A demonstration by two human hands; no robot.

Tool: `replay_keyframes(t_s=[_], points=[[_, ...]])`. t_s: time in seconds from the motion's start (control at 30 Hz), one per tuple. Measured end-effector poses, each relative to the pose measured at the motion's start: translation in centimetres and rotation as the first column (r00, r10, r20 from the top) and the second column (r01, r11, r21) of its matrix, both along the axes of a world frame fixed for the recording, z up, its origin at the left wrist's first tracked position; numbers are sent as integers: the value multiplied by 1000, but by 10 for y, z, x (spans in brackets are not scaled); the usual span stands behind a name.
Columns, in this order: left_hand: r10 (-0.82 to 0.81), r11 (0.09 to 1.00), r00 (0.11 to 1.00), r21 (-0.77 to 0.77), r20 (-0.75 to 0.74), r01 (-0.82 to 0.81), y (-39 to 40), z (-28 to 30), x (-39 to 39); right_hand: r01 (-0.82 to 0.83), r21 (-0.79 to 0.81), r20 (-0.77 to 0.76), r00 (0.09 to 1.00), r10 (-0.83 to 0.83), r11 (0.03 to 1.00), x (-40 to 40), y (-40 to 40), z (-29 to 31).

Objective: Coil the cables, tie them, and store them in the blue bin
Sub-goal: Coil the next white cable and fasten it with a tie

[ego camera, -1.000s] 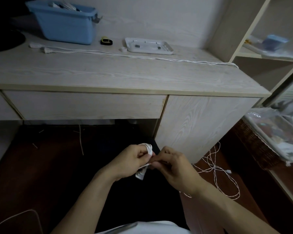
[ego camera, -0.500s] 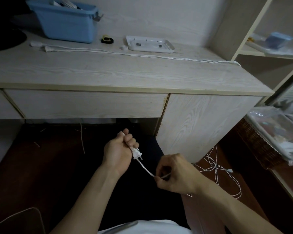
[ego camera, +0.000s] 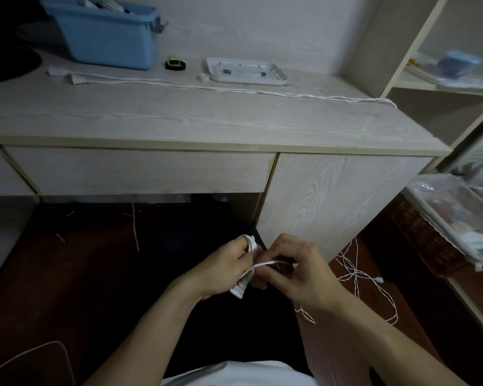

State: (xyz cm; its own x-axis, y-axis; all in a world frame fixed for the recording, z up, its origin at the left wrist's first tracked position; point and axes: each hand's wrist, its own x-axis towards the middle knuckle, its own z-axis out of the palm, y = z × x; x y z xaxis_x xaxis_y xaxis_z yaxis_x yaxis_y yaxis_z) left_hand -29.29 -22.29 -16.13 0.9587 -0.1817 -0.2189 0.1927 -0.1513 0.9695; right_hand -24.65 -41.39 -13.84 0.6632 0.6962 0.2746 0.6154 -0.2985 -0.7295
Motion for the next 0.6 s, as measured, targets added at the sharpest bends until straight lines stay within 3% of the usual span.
replay_keyframes(t_s=[0.1, 0.23, 0.37, 0.4, 0.5, 0.6], points=[[-16, 998, 999, -58, -30, 14, -1, 1, 0, 72, 31, 28, 997, -73, 997, 0, 0, 1], [-155, 938, 974, -336, -166, 92, 2, 12, -2, 162, 75, -31, 987, -160, 984, 0, 1, 0], [-228, 974, 942, -63, -248, 219, 10, 14, -3, 57, -86, -53, 997, -62, 995, 3, 0, -7], [-247, 969, 933, -59, -262, 240, 10, 14, -5, 9, -116, -81, 997, -18, 993, 4, 0, -8], [-236, 957, 932, -233, -275, 174, 7, 12, -7, -117, -133, -124, 987, 101, 984, 4, 1, -11], [-189, 944, 956, -310, -222, 115, 5, 11, -6, -76, -105, -228, 972, 50, 992, 3, 4, -10]])
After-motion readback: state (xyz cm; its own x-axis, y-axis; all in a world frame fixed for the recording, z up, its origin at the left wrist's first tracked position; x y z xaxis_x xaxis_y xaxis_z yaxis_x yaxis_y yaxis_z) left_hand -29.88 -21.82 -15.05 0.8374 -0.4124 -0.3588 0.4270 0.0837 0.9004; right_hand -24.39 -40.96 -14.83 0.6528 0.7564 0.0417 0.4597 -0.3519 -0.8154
